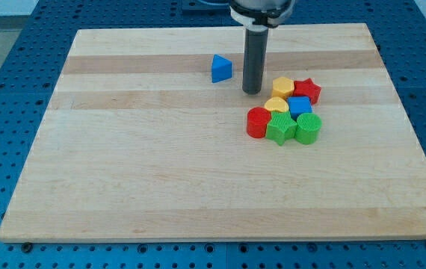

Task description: Move the blue triangle towards the center of the board

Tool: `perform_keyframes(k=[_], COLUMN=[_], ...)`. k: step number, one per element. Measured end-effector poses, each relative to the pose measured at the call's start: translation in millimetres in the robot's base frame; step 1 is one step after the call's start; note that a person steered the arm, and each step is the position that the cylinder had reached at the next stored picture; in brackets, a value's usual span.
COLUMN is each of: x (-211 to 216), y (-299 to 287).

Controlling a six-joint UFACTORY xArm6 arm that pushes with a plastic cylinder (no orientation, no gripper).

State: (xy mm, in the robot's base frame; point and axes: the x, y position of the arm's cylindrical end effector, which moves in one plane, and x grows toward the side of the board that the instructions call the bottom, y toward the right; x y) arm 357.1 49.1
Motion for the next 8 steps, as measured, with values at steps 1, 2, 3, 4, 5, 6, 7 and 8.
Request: perform_keyframes(k=[1,2,3,4,5,6,7,8], x=[-39.8,-72.2,-73.3,-70.5,-63.1,-51.5,-35.1,-23.2], y=[4.4,-1.7,-44.5,-65.0,-69.9,-69.9,-69.9,-72.9])
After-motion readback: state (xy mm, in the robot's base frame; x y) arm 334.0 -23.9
